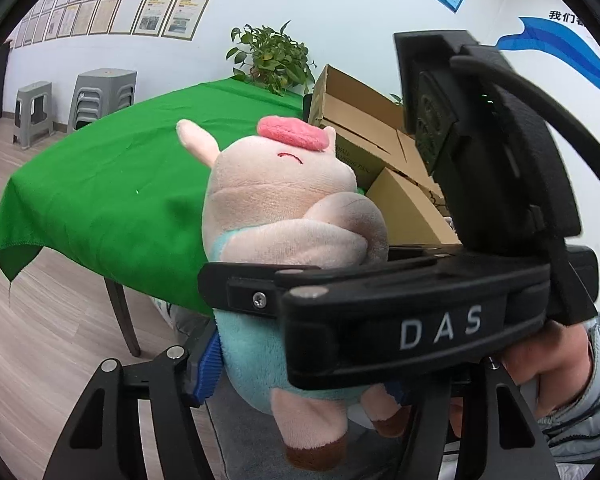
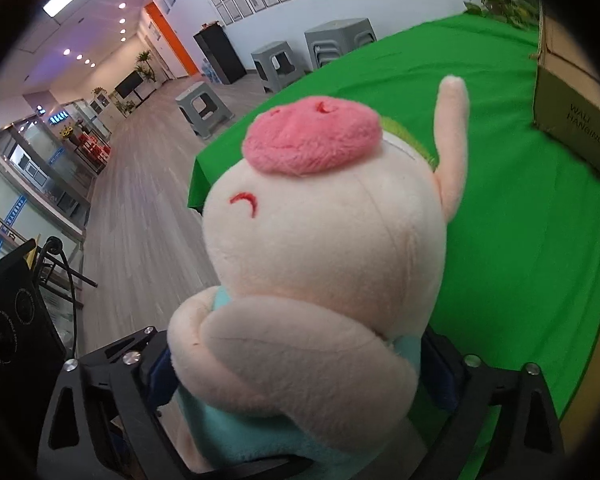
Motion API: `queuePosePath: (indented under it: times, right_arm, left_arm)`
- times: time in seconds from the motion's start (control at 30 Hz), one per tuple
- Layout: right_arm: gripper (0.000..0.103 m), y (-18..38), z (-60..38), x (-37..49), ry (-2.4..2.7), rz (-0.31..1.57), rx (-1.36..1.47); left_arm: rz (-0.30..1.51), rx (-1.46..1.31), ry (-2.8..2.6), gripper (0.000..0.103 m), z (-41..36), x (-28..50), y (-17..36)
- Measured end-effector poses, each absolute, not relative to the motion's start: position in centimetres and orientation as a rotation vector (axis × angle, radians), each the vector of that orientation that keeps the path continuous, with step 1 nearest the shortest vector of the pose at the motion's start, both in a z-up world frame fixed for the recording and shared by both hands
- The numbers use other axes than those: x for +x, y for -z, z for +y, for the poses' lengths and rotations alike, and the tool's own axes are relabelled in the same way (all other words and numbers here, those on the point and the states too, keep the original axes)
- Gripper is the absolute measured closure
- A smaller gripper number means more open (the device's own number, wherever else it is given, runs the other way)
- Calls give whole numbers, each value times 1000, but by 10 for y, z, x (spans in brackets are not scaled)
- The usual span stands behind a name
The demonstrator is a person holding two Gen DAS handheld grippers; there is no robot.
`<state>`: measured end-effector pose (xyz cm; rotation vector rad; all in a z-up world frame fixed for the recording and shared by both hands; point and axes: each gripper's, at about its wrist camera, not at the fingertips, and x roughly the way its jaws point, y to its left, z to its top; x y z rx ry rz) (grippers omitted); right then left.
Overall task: Organize objects
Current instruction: 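Lift the plush pig and carry it over the cardboard tray box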
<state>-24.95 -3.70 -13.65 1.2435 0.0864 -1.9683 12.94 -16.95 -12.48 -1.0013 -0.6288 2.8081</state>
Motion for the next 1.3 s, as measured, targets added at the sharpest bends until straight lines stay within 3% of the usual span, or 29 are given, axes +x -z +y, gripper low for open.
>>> queuePosePath:
  times: [0.3,0.6,0.87,1.13,1.3]
  right_arm:
    - [21,65,0,-259,2070,7,956]
    - [23,-112,85,-305,2333,-62,391]
    - [24,-204,120,-361,2458,-60,180]
    - [24,-178,120,-441,2450,-122,325]
    - [24,-101,108,-476,2402,-167,550]
  left_arm:
    - [-426,-839,-2932,42,-149,98,54]
    - [28,-303,-2966,42,-109,1,-117]
    - [125,-81,-2885,42,-79,-93,-209]
    - [88,-215,-2854,42,-63,-226,-214]
    - [0,-468,-2818,42,-69,-331,-145]
